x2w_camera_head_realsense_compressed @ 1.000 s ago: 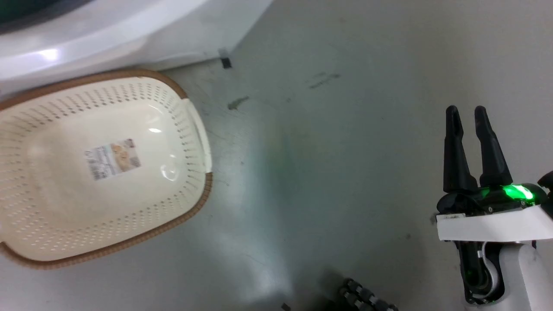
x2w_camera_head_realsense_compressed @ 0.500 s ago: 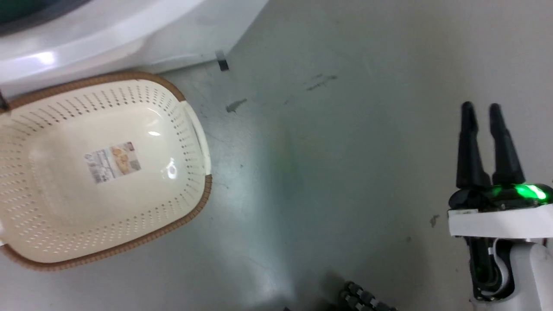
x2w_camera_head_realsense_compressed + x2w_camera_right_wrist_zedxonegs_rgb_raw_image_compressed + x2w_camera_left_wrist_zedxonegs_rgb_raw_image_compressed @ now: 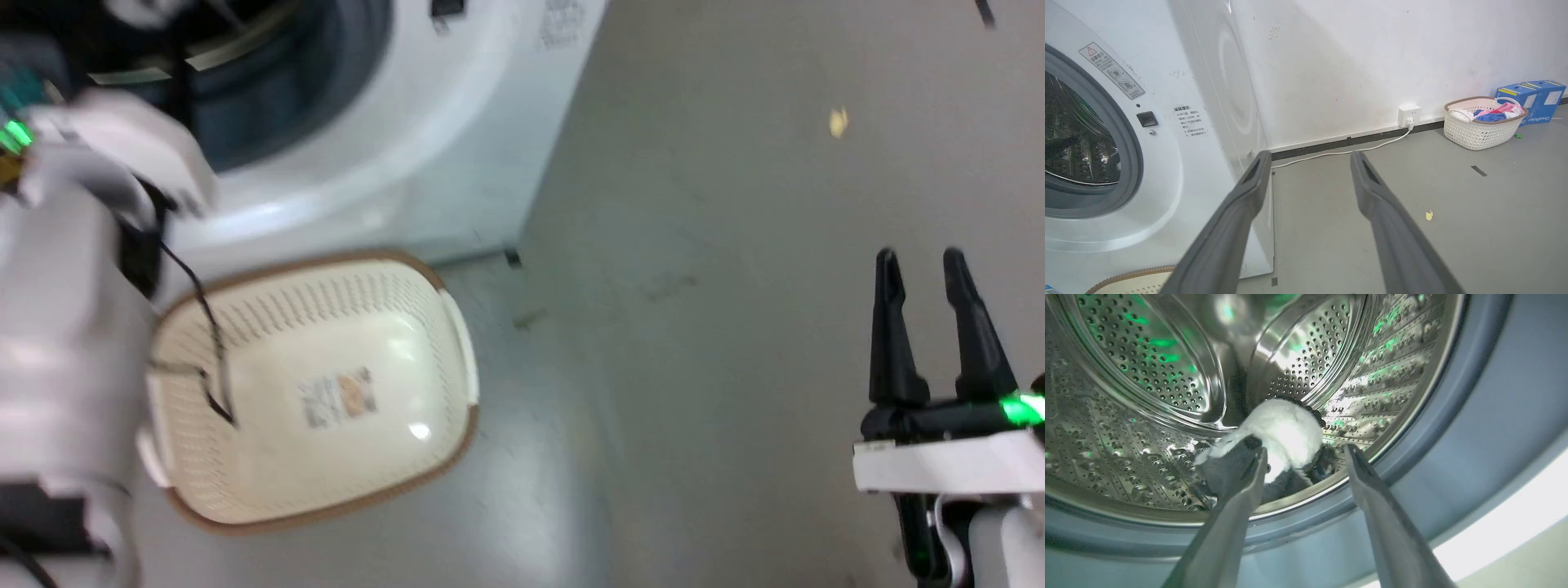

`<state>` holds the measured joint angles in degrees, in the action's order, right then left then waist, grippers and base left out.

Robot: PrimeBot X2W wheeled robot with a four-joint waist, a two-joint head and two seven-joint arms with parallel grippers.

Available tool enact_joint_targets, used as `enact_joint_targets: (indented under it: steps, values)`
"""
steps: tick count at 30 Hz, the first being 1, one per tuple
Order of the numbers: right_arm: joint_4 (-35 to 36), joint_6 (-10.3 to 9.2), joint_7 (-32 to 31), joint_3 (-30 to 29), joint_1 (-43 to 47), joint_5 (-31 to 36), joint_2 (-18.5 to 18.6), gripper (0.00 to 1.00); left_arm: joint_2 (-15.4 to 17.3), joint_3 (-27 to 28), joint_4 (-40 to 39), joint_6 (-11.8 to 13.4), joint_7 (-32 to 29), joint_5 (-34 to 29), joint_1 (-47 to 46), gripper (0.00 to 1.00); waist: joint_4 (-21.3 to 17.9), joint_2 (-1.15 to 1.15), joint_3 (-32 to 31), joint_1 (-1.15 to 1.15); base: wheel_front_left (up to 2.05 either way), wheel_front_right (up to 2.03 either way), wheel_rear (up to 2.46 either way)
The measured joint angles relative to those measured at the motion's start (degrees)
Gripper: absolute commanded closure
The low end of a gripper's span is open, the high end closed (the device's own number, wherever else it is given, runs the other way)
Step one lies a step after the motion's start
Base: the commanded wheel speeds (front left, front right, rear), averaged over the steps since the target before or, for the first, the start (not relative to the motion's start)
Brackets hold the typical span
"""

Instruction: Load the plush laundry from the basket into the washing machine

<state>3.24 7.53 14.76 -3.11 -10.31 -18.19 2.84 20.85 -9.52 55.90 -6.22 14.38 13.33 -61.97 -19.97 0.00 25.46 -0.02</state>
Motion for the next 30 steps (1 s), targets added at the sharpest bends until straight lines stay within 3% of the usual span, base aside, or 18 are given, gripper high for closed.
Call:
enact_joint_targets:
  steps: [8,18,23,30]
  values:
    - [-0.8,0.00,0.0,0.0,4.7,5.1,0.0,0.00,-5.6,3.7,-21.1,0.1,0.3,2.8,22.4,0.00,5.4,0.00,-11.0,-0.01,0.00,0.00,0.00]
    - [-1.5,0.00,0.0,2.0,9.3,8.4,0.0,0.00,-11.5,6.5,-43.9,4.6,0.3,0.2,49.3,0.00,12.6,0.00,-21.3,0.00,0.00,0.00,0.00]
    - [-2.3,0.00,0.0,3.3,11.1,10.1,0.0,0.00,-14.2,7.1,-49.0,5.8,0.3,-0.5,58.4,0.00,15.8,0.00,-24.4,0.00,0.00,0.00,0.00]
    - [-4.0,0.00,0.0,3.4,12.8,10.3,0.0,0.00,-16.2,6.4,-49.4,6.9,0.3,-1.7,64.8,0.00,18.4,0.00,-26.7,0.01,0.00,0.00,0.00]
